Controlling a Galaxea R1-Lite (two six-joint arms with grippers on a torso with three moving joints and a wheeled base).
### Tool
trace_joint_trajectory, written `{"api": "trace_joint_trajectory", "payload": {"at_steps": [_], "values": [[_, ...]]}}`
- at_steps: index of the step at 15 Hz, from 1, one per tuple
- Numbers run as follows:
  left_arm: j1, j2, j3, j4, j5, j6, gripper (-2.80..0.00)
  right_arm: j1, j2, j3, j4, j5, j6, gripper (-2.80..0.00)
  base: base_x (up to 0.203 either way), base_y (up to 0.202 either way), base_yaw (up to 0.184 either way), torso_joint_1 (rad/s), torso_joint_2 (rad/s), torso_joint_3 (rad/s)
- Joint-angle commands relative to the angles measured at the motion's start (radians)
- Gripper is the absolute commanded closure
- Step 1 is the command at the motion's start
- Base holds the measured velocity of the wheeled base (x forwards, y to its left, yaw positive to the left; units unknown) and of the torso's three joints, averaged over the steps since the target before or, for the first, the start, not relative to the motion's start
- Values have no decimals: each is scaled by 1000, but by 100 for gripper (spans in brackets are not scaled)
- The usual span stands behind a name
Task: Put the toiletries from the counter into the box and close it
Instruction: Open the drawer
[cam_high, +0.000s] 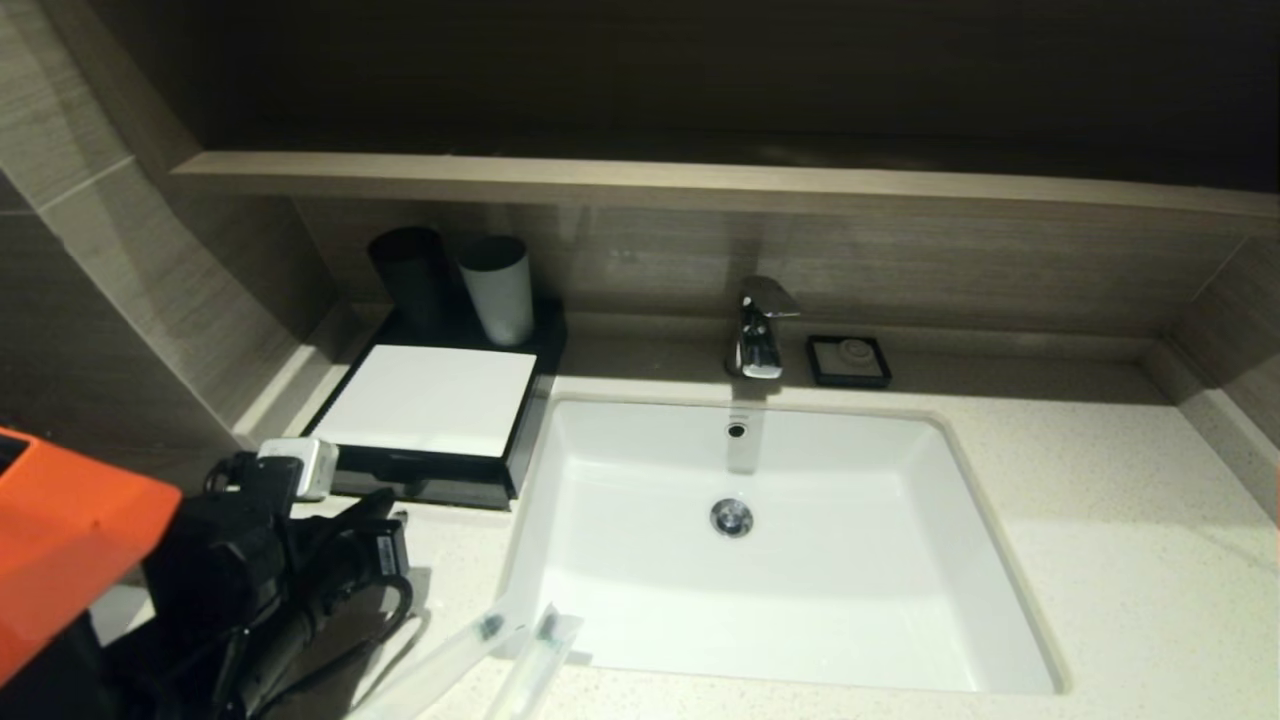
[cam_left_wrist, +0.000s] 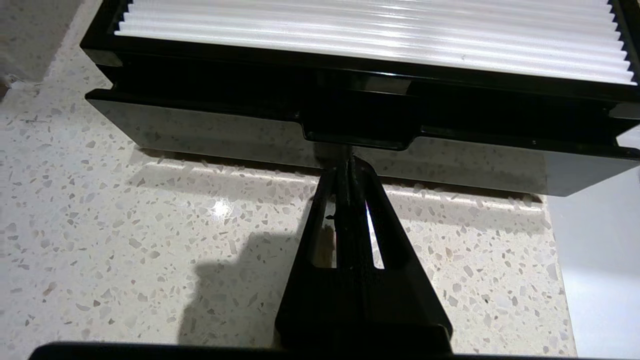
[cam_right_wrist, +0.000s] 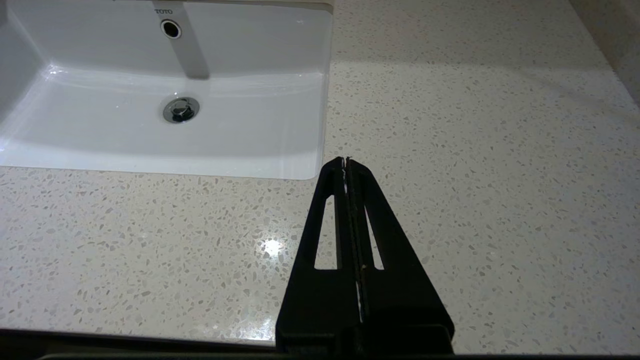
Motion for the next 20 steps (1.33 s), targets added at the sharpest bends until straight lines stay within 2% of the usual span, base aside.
{"api": "trace_joint_trajectory", "payload": {"at_steps": [1,20], "values": [[7,3,-7,-9,1,0,0,0,1,0,0,0,0,0,0,0,0,0,0,0],[6,33,-48,-9,-3,-3,0,0,1,0,0,0,0,0,0,0,0,0,0,0]]}}
